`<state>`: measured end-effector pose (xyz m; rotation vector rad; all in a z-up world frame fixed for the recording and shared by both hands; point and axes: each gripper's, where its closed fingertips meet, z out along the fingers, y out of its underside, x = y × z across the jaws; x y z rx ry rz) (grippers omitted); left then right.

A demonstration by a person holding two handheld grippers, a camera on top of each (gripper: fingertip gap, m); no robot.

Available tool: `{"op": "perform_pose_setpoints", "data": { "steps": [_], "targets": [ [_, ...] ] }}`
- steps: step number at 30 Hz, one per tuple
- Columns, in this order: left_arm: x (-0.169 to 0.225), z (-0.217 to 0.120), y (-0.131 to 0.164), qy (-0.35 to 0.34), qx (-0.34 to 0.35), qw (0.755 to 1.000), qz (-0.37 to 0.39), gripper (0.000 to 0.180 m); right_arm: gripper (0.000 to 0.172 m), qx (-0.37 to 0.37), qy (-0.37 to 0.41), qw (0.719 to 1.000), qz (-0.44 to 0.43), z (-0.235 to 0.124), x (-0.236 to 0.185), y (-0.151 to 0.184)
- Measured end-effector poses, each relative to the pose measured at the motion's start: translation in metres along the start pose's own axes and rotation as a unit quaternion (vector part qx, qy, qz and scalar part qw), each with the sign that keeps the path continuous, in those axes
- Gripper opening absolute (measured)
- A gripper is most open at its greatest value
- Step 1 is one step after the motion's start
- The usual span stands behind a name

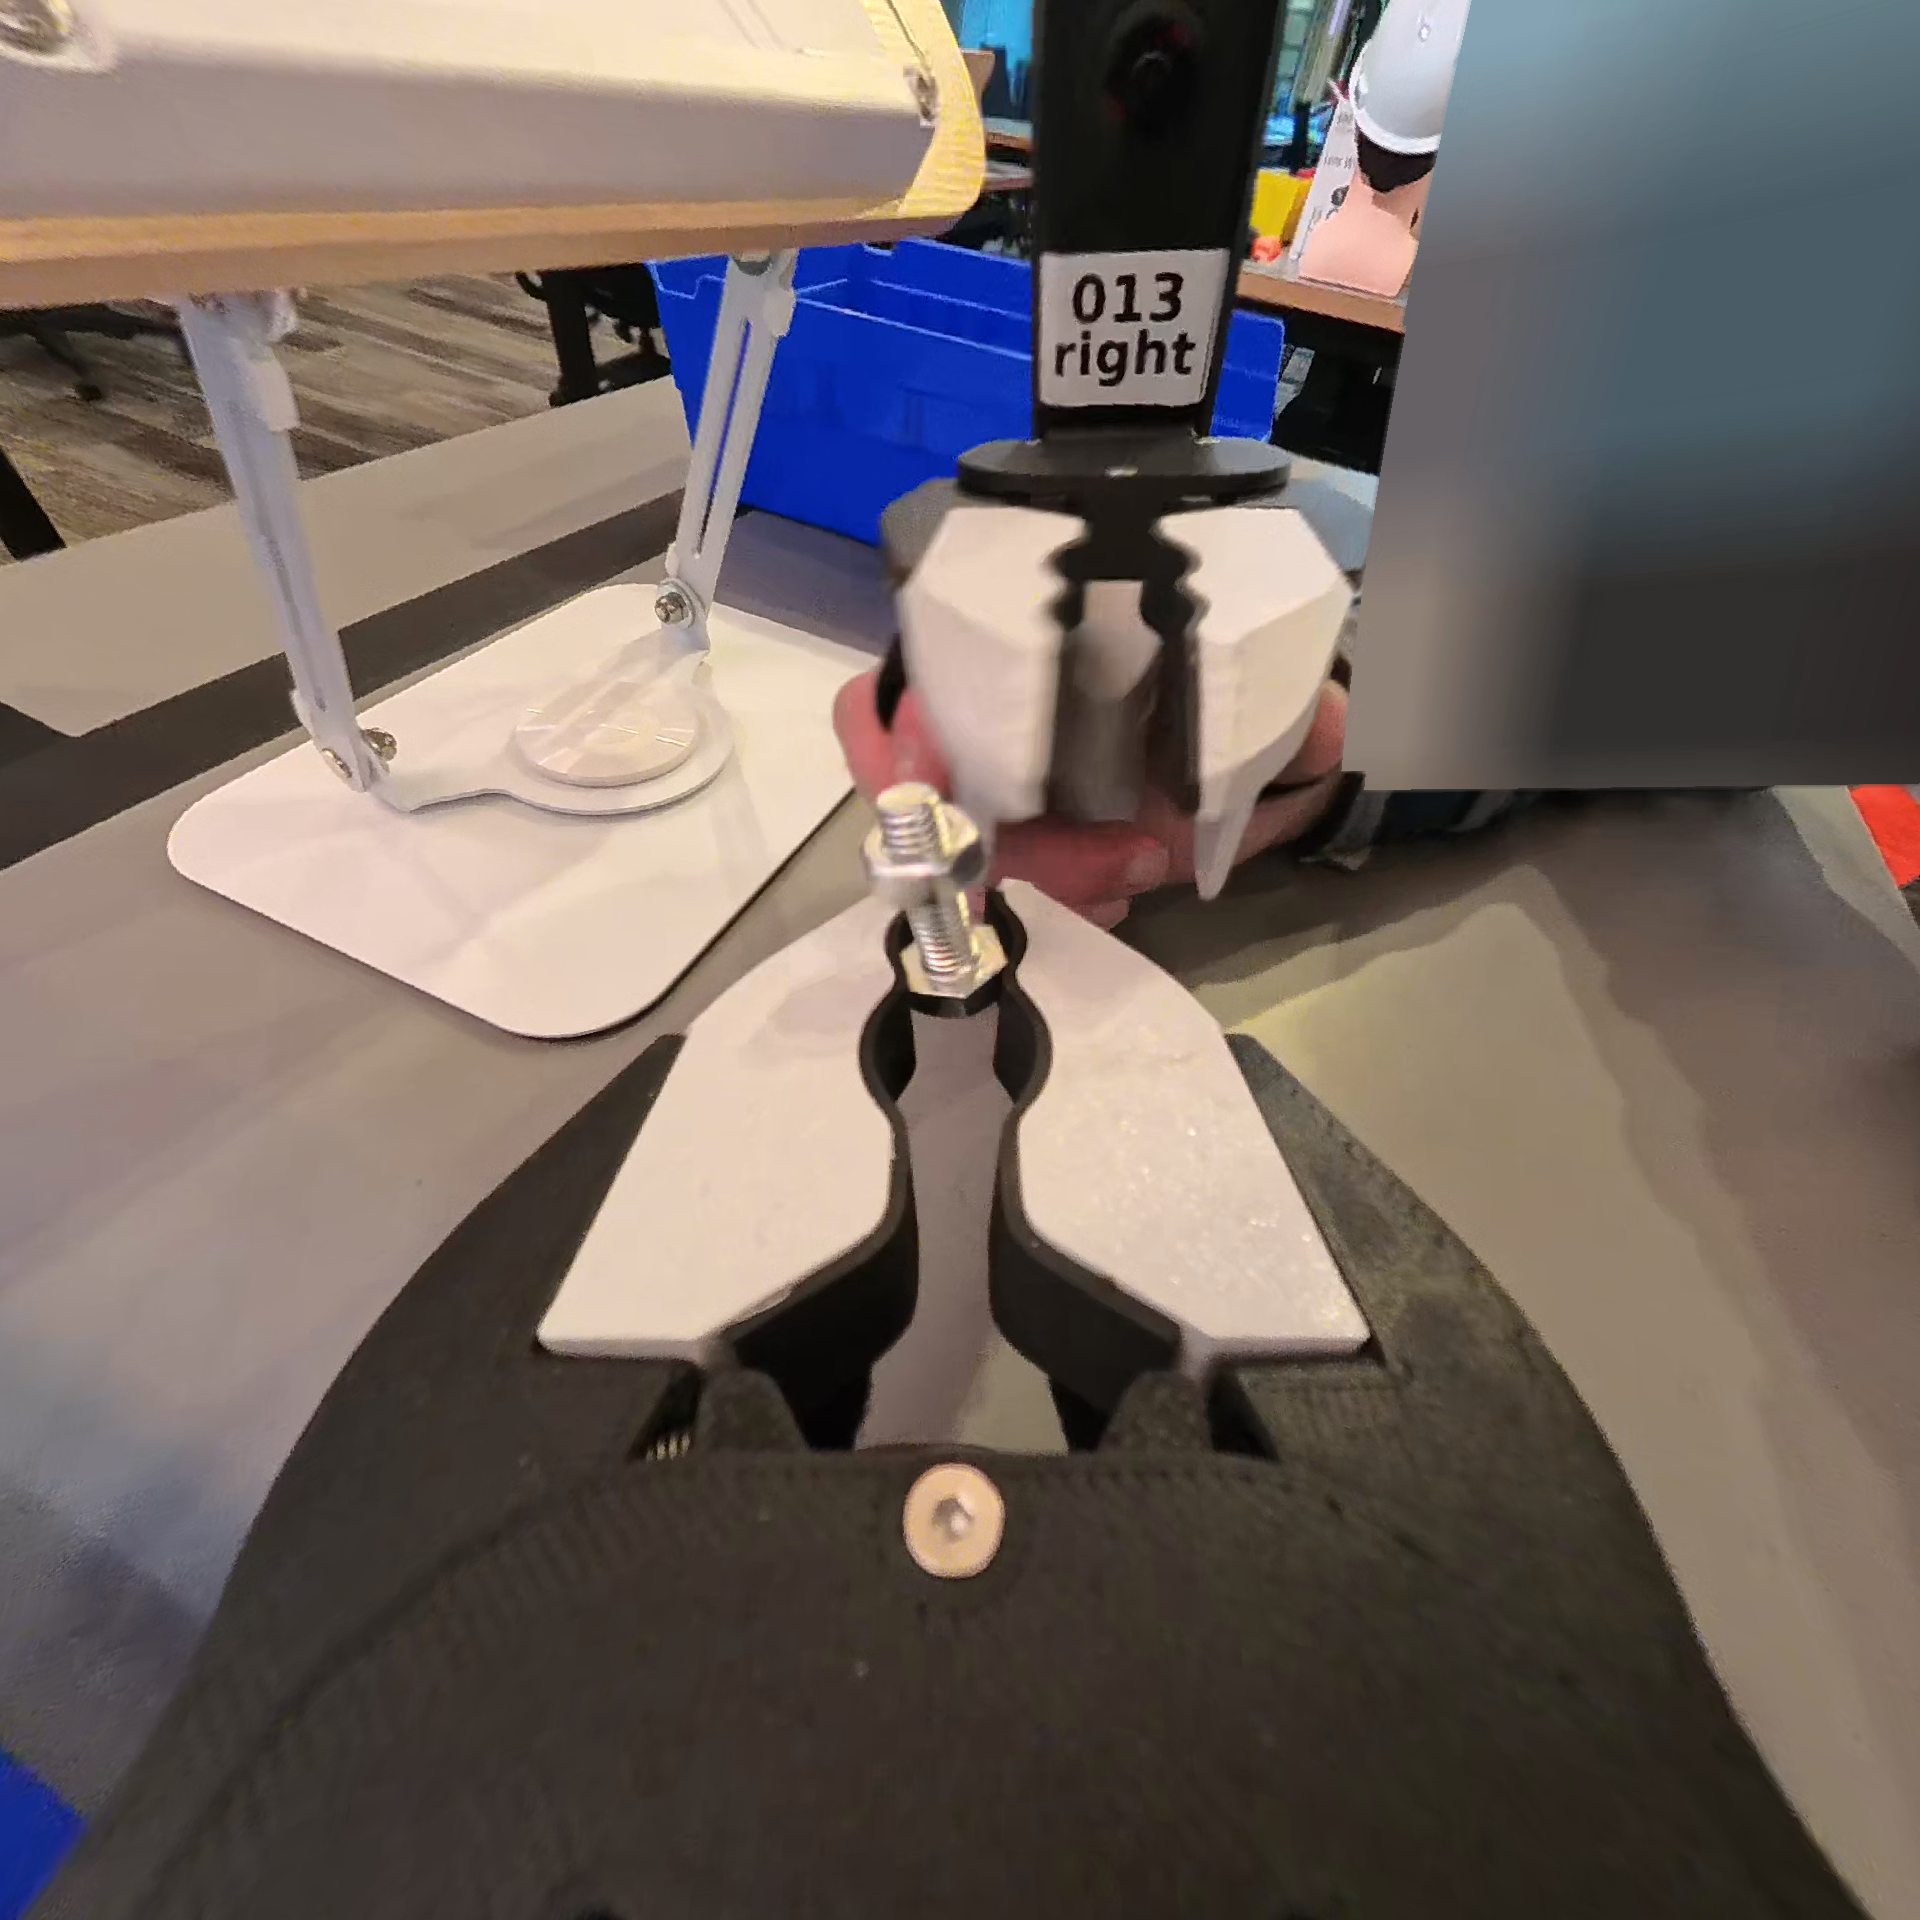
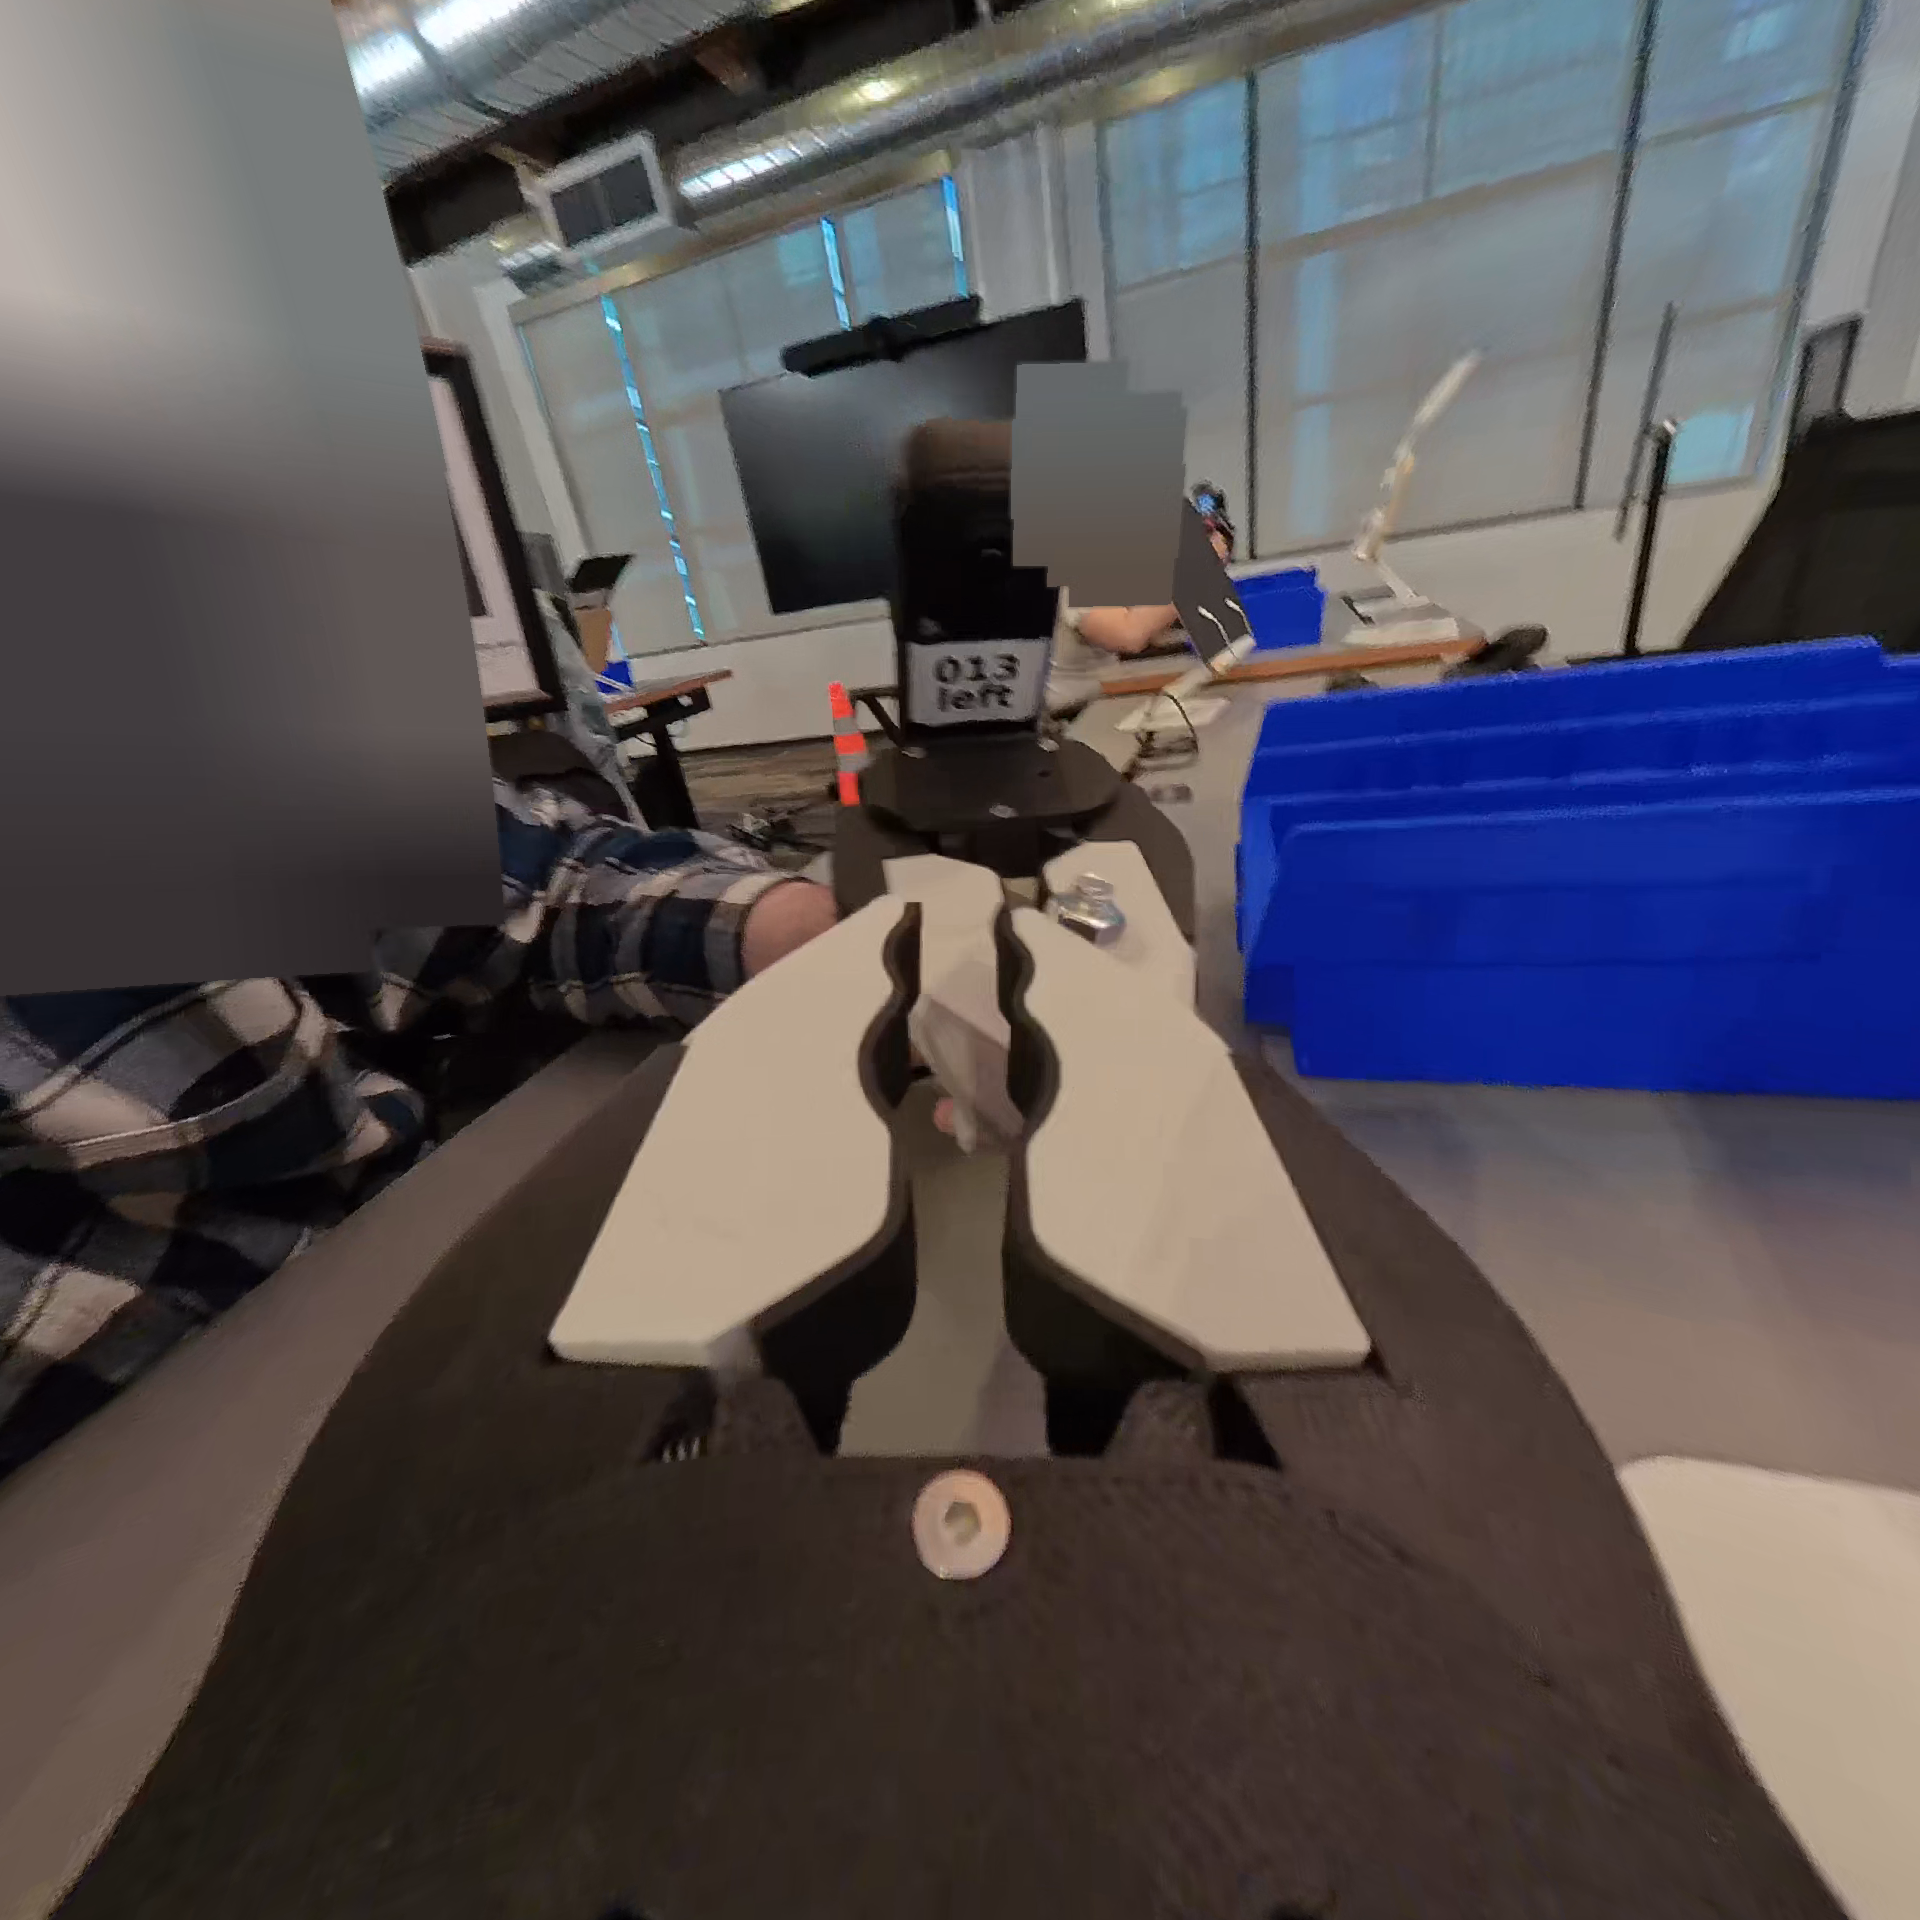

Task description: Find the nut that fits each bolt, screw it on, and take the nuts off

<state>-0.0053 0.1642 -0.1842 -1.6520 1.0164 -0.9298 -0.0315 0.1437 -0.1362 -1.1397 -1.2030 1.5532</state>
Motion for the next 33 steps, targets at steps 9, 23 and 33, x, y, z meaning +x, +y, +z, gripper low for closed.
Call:
{"op": "perform_pose_setpoints", "data": {
  "steps": [9,23,33],
  "targets": [
    [0.005,0.004,0.003,0.01,-0.008,1.0,0.008,0.011,0.026,-0.014,0.04,0.999,0.024,0.001,0.017,0.006],
    [0.019,0.002,-0.006,0.045,0.022,0.998,0.022,0.011,0.007,-0.029,0.023,0.999,0.013,0.007,0.004,0.01],
    [0.037,-0.001,-0.021,0.076,0.051,0.995,0.035,0.02,0.007,-0.014,0.03,0.999,-0.007,0.0,-0.012,-0.009]
  ]
}}
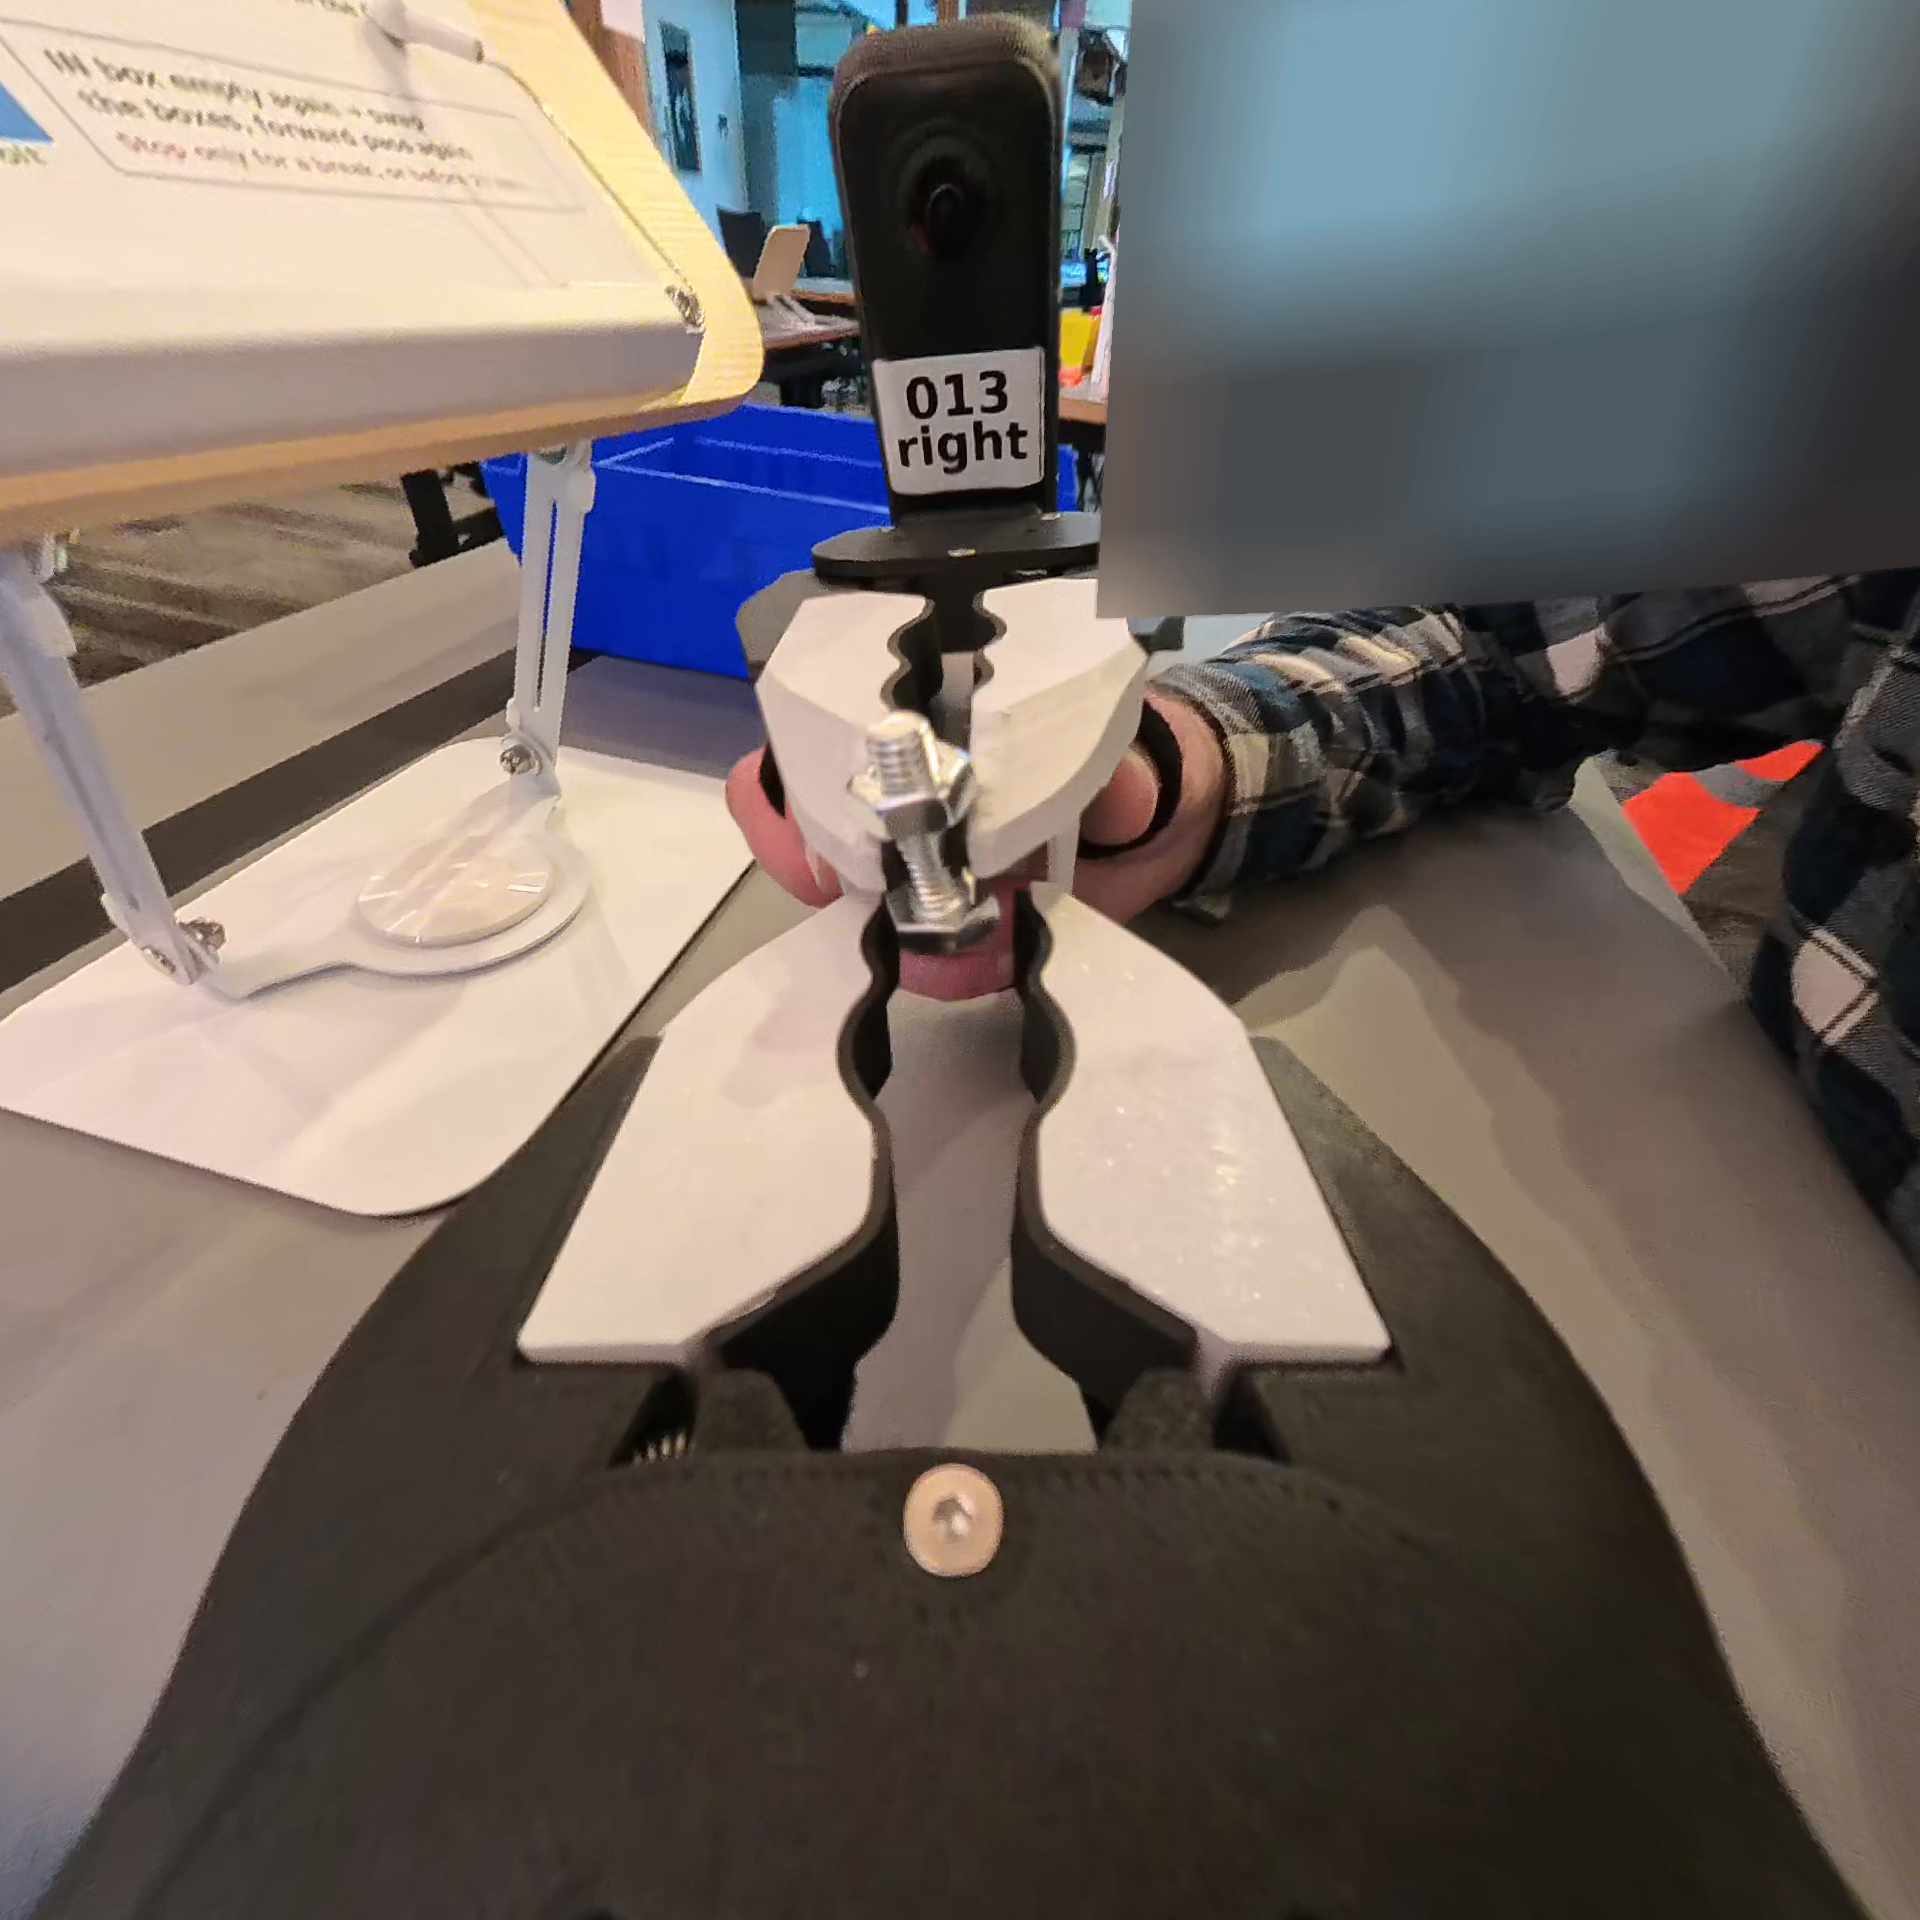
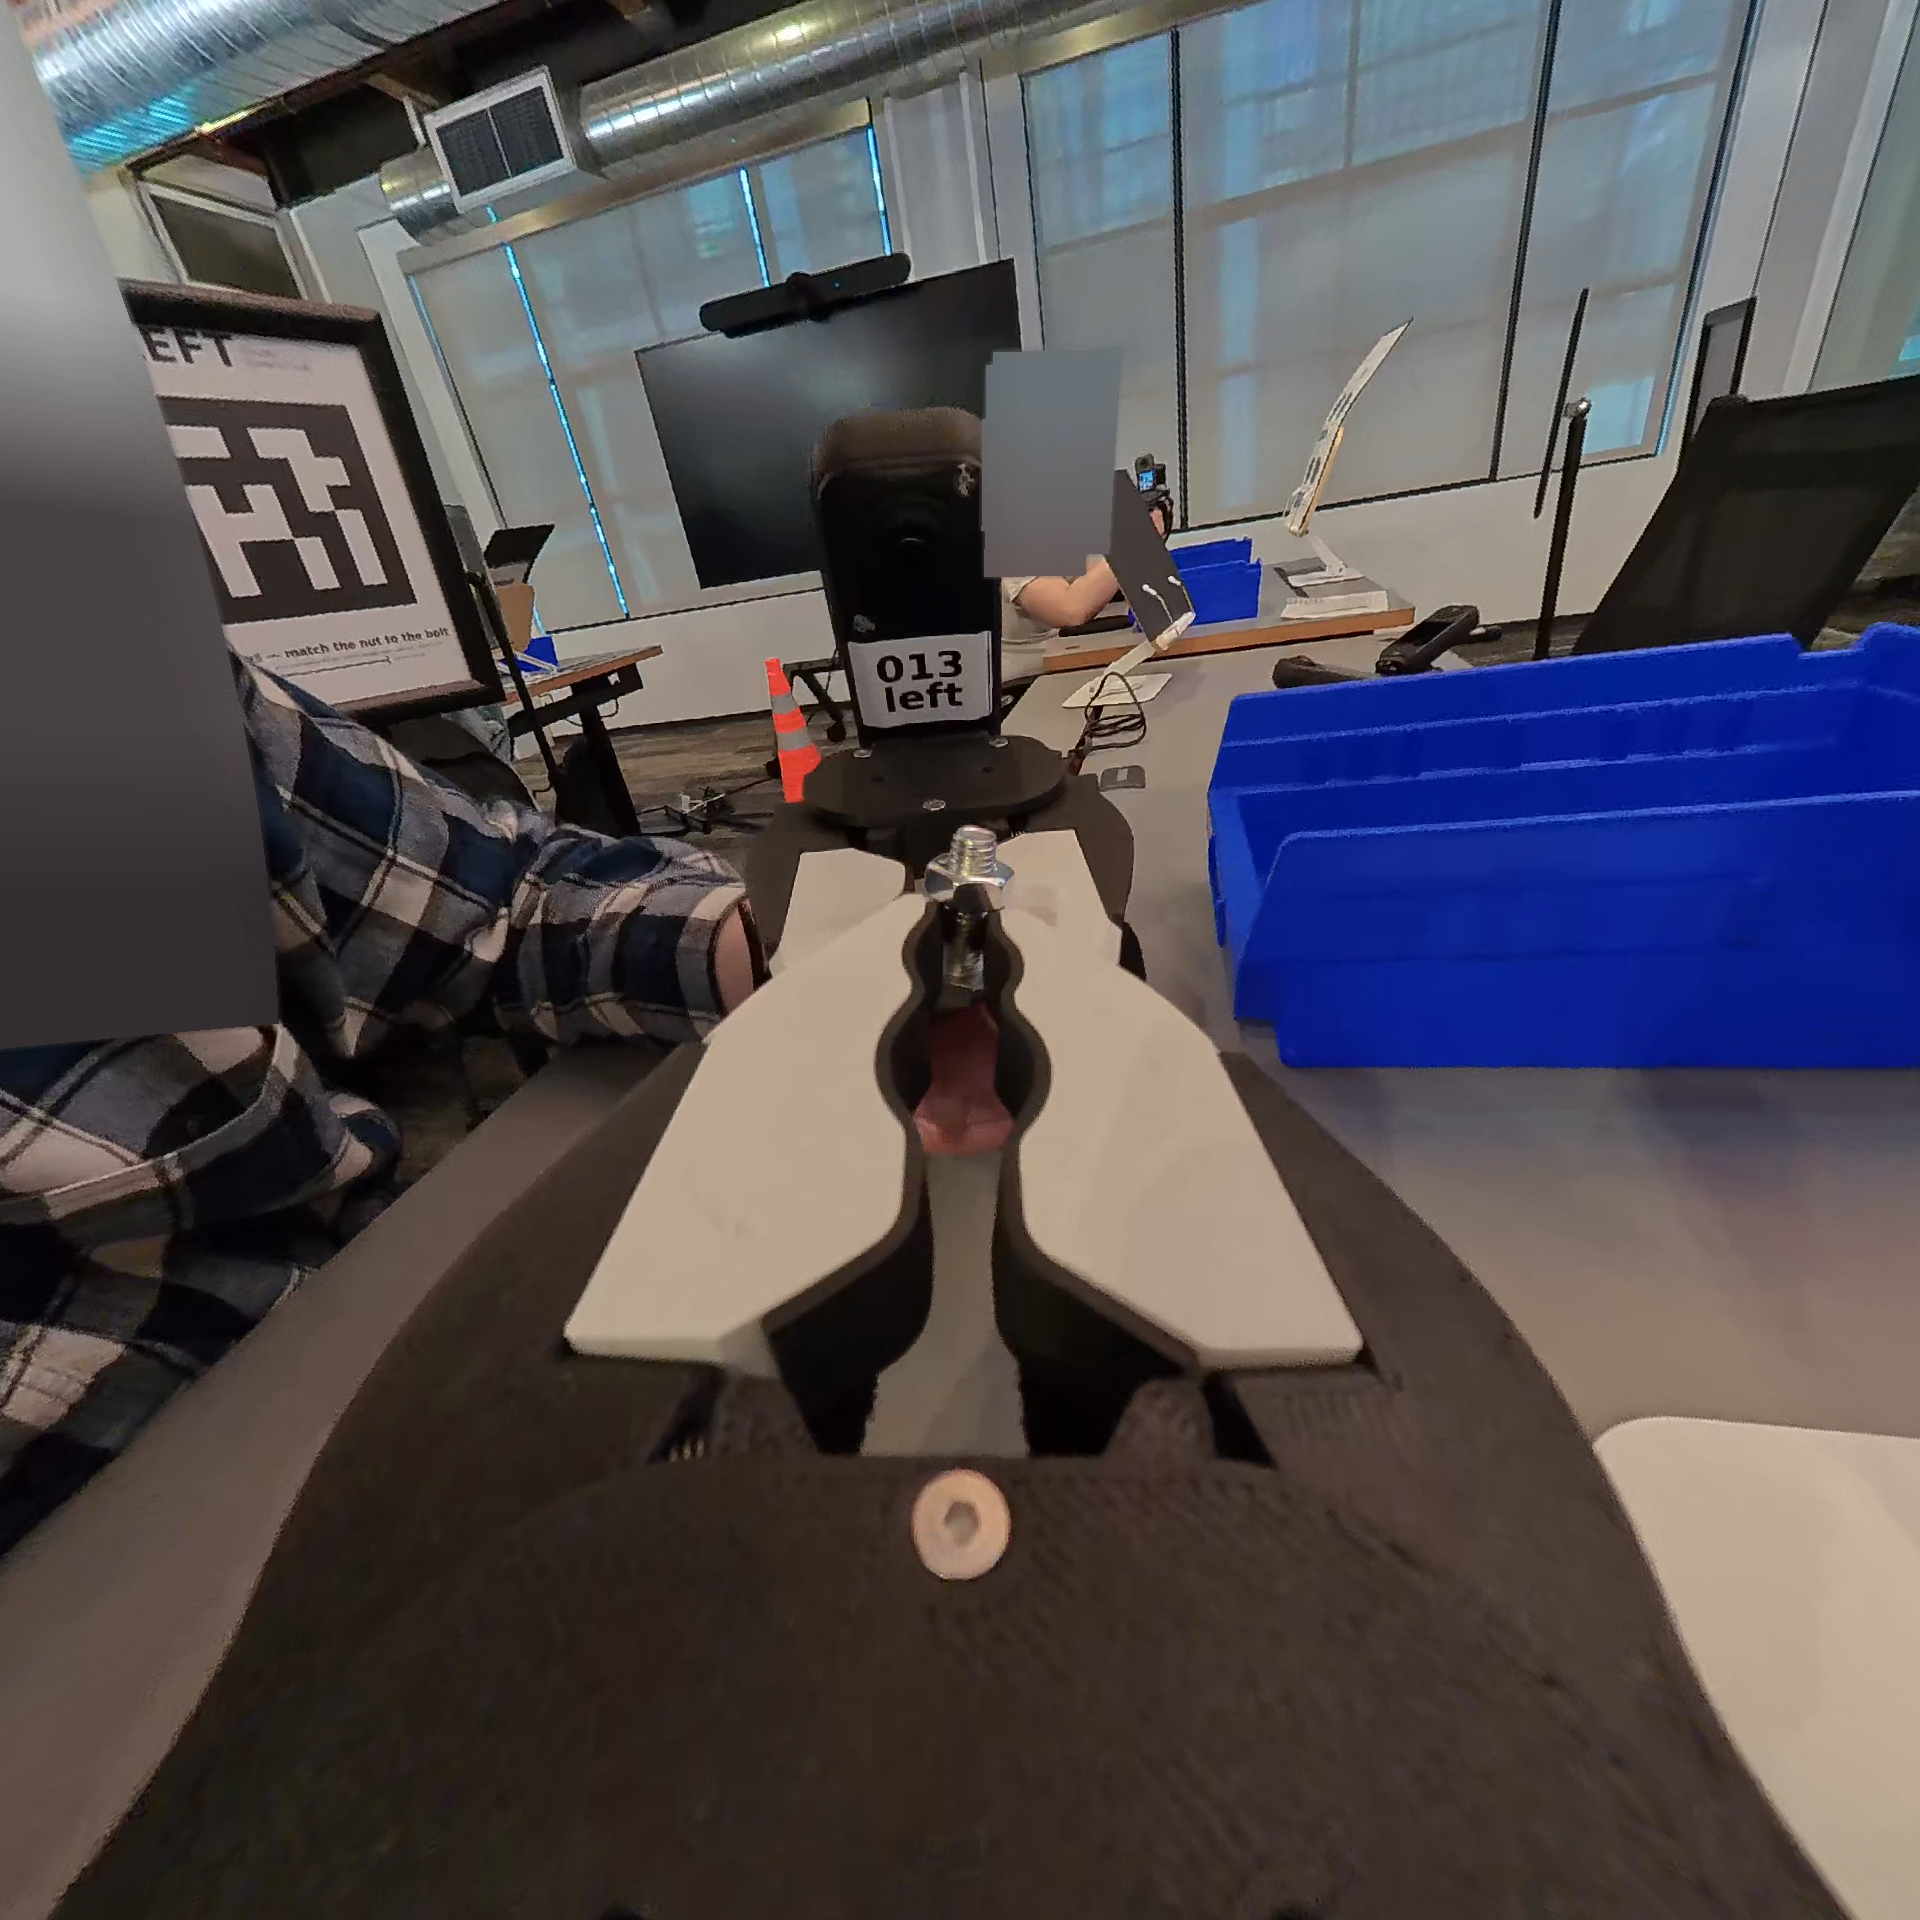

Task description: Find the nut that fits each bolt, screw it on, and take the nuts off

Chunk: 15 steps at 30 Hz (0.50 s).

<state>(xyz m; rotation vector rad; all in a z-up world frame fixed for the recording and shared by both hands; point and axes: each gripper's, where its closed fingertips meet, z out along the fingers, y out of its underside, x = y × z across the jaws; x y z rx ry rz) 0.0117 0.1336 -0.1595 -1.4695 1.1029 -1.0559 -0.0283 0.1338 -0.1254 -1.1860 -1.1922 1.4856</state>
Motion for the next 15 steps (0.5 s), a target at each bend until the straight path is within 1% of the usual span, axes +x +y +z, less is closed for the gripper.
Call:
{"op": "perform_pose_setpoints", "data": {
  "steps": [4,7,8,11,13,15],
  "targets": [
    [0.005,0.001,-0.008,0.003,0.014,1.0,0.001,0.03,0.007,0.011,0.019,1.0,-0.01,-0.016,-0.006,-0.016],
    [0.005,-0.002,-0.008,0.002,0.014,1.0,0.008,0.017,0.007,0.023,0.046,0.998,-0.023,-0.04,-0.011,-0.037],
    [0.005,-0.004,-0.007,0.004,0.012,1.0,0.011,0.0,0.007,0.027,0.06,0.997,-0.031,-0.051,-0.013,-0.045],
    [-0.002,-0.006,0.0,-0.013,-0.008,1.0,0.013,0.0,0.007,0.026,0.13,0.989,-0.067,-0.097,-0.014,-0.075],
    [-0.004,-0.005,0.005,-0.018,-0.017,1.0,0.013,0.0,0.007,0.025,0.203,0.974,-0.092,-0.141,-0.01,-0.099],
    [-0.006,-0.004,0.009,-0.024,-0.028,0.999,0.015,0.0,0.007,0.017,0.281,0.953,-0.116,-0.192,-0.005,-0.118]
  ]
}}
